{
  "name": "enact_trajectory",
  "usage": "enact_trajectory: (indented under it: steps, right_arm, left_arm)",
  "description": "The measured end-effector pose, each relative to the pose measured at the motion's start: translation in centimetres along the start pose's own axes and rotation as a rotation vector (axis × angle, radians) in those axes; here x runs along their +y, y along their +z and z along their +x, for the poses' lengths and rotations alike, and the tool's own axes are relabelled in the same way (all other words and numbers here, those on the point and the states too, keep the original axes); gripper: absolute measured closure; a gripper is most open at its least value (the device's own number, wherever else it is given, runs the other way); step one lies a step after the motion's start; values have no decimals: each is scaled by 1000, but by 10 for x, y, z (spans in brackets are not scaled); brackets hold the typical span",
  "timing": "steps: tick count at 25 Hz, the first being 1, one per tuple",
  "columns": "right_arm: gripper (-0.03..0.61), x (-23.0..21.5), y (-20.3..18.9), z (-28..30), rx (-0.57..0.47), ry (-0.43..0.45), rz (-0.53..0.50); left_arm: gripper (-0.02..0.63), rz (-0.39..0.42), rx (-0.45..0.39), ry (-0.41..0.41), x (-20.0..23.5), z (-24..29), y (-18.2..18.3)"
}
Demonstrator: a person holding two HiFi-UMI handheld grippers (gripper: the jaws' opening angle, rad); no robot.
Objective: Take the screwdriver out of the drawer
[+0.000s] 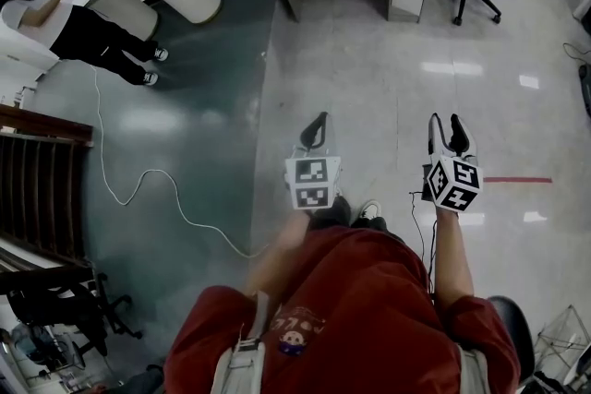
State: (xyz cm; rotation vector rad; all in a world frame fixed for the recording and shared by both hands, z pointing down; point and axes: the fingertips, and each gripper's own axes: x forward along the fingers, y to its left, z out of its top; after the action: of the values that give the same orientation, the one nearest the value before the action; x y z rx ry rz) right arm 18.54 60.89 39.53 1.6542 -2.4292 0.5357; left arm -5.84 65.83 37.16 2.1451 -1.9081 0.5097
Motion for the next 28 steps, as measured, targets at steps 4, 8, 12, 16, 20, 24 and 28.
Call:
enact_trajectory:
  steps: [4,8,12,16,20,24,28]
  right_arm:
    - [405,-11,0,-2,6,2,3]
    - [405,-17,2,4,-1,1,5]
    - [405,-21,7,15,-9,-6,6]
    - [405,-28,13,40,-9,-17,2]
    - [403,-33,26,76,-4,-22,-7]
    - [403,-35,43,125,3,-35,-12]
    - [403,-36,64,179,14,-52,-14]
  left_arm:
    - [614,4,10,-2,-12,2,-1]
    - [614,8,9,-9,-17,12,0]
    - [614,16,5,-19,-18,27,4]
    - [614,10,-1,-34,-12,56,12]
    - [614,8,-5,-47,-1,94,25]
    - [614,-1,-5,-63,20,141,41]
    - [614,-11,6,-73,51,194,60]
